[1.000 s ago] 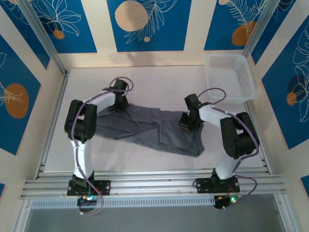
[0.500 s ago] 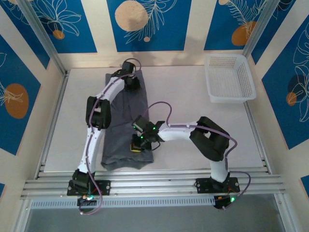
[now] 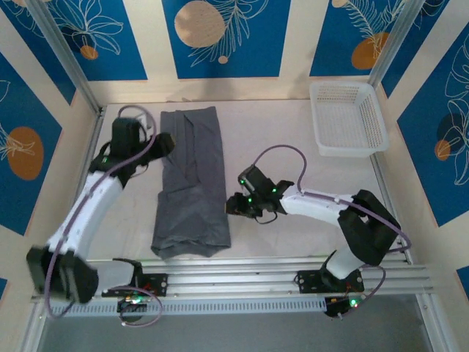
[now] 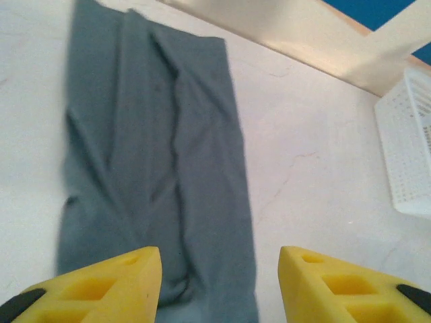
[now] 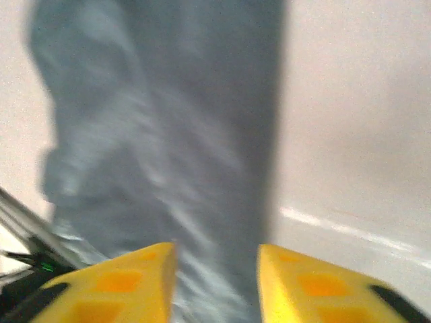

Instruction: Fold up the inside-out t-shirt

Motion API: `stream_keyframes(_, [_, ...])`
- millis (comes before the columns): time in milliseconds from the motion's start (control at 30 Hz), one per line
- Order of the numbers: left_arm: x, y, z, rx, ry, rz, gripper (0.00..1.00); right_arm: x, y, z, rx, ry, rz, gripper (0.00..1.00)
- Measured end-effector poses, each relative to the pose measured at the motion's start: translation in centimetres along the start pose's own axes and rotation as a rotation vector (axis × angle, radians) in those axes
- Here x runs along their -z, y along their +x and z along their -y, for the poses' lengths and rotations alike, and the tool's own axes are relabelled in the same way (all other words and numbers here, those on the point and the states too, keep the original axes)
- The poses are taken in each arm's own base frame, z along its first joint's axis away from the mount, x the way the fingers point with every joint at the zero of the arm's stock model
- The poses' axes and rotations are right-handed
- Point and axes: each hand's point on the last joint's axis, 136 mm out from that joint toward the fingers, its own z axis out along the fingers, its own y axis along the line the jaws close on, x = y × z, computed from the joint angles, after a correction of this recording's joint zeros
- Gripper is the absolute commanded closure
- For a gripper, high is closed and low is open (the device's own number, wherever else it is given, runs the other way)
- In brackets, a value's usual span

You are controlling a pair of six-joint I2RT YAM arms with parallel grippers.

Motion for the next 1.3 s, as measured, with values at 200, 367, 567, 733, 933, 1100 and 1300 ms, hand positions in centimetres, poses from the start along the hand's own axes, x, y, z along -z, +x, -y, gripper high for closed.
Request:
stream_keyframes(200, [-0.7, 13.0, -8.4, 0.090, -0.194, -0.232, 0.45, -2.7, 3.2, 1.2, 0.004, 0.023, -0.115, 0.55])
stream_keyframes(367, [0.2, 17.6, -11.0, 0.154, -0.257, -0.306, 0.42, -3.5, 3.0, 0.0, -0.006, -0.029, -0.121, 0.59])
stream_keyframes(567, [0.8, 19.0, -11.6, 0.196, -0.264, -0.305, 0.41, -4.1, 2.9, -1.0, -0.015, -0.074, -0.128, 0.54])
stream_keyframes(733, [1.3, 19.2, -11.7, 0.210, -0.265, -0.301, 0.40, -4.1, 2.8, -1.8, -0.021, -0.110, -0.133, 0.44])
stream_keyframes(933, [1.2, 19.4, -11.8, 0.212, -0.269, -0.307, 0.40, -4.6, 2.4, -2.5, -0.019, -0.150, -0.127, 0.76])
stream_keyframes(1100, [1.1, 19.8, -12.0, 0.239, -0.278, -0.326, 0.41, -4.9, 2.3, -2.2, -0.052, -0.147, -0.123, 1.00])
stream_keyframes(1300, [0.9, 22.6, -12.0, 0.333, -0.255, -0.426, 0.42, -2.3, 1.4, -1.2, -0.073, -0.171, -0.050, 1.00])
